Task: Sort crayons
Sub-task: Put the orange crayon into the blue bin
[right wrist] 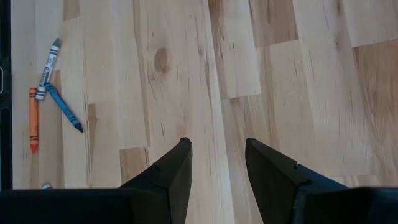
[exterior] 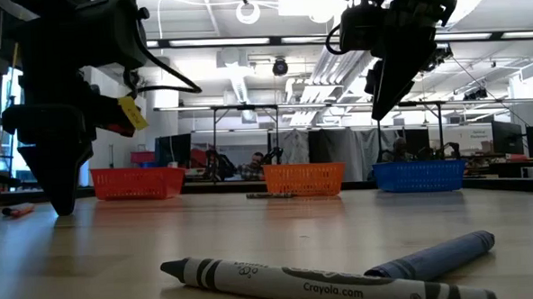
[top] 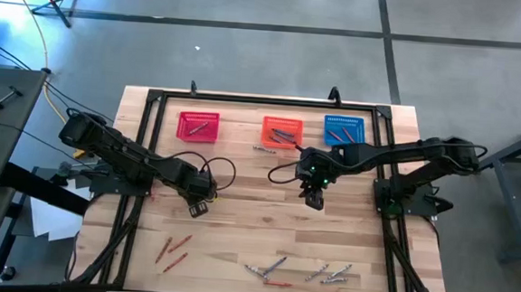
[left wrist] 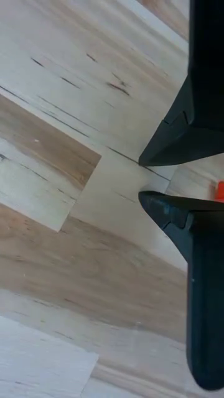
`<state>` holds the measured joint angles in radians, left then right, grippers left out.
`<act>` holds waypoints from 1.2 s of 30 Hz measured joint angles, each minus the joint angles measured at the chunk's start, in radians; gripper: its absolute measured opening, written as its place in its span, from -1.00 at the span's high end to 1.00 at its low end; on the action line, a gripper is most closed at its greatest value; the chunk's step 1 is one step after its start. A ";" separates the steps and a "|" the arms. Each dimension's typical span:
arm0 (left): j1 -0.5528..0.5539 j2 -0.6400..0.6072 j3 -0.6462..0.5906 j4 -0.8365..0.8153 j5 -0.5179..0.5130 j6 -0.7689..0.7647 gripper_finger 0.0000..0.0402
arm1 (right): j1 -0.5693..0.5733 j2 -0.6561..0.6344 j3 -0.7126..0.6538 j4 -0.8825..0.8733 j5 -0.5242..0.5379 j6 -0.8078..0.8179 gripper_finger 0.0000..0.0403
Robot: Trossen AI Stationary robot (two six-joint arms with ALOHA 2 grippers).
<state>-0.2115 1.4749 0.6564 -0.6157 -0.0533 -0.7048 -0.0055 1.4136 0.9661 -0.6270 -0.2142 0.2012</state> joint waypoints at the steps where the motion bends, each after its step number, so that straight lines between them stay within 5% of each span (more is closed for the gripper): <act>1: 0.000 0.001 0.013 -0.006 -0.001 0.000 0.62 | 0.000 0.000 0.000 0.001 0.000 0.000 0.29; 6: 0.017 -0.002 0.070 0.022 -0.042 -0.023 0.62 | 0.000 0.000 0.000 0.010 -0.002 0.000 0.29; 12: 0.017 -0.003 0.142 -0.155 -0.020 0.017 0.69 | 0.000 0.000 0.001 0.011 -0.002 0.000 0.29; 18: 0.009 -0.003 0.129 -0.334 0.182 -0.271 0.73 | 0.000 0.000 0.001 0.010 -0.001 -0.003 0.29; 23: -0.030 -0.003 0.110 -0.283 0.195 -0.429 0.73 | 0.000 0.000 0.001 0.010 0.005 -0.078 0.29; 36: -0.040 -0.004 0.109 -0.243 -0.027 -0.772 0.73 | 0.000 0.000 0.001 -0.023 0.005 -0.189 0.29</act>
<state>-0.2516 1.4705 0.7654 -0.8589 -0.0806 -1.4770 -0.0058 1.4136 0.9668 -0.6495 -0.2087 0.0118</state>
